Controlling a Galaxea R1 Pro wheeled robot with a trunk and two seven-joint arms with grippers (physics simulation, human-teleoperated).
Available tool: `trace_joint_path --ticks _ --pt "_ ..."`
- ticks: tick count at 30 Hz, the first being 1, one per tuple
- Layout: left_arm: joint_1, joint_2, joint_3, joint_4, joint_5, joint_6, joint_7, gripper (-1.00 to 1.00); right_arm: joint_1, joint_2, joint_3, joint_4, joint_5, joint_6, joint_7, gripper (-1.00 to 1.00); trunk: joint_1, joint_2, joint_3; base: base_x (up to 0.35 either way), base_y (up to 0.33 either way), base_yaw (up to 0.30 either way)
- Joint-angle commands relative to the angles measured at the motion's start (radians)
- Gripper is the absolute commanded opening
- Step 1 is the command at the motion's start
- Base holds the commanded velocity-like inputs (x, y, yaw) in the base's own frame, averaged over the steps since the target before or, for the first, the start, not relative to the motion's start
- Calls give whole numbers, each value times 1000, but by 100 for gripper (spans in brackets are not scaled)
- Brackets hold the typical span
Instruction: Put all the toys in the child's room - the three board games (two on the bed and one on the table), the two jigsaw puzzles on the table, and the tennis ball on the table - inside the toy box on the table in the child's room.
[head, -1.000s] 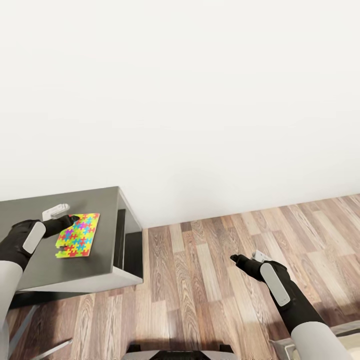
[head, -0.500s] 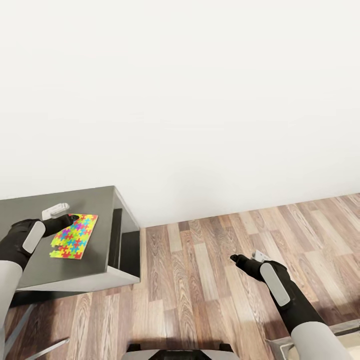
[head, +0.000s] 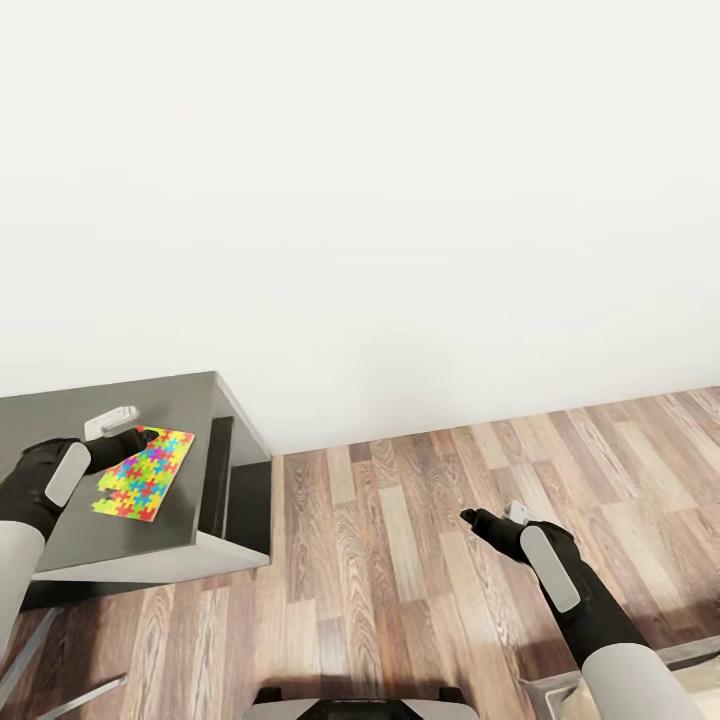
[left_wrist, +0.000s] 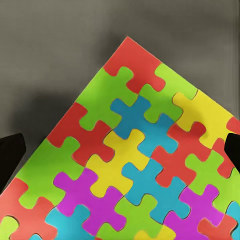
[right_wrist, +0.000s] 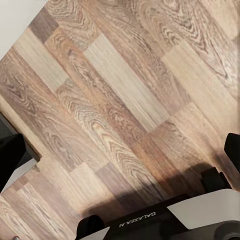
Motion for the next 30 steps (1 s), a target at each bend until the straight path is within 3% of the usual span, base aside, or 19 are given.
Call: trace_joint_path --ticks 1,10,30 --pt "0 -1 2 25 12 6 -4 100 0 0 1 -2 -11 2 -9 100 1 -1 -1 0 -35 -42" --pt "0 0 2 25 12 6 -6 100 0 -1 1 -2 -10 2 -9 100 1 -1 4 0 -8 -161" --pt "0 0 2 25 12 5 -6 100 0 -1 2 -2 -10 2 -9 100 1 -1 10 0 0 -54"
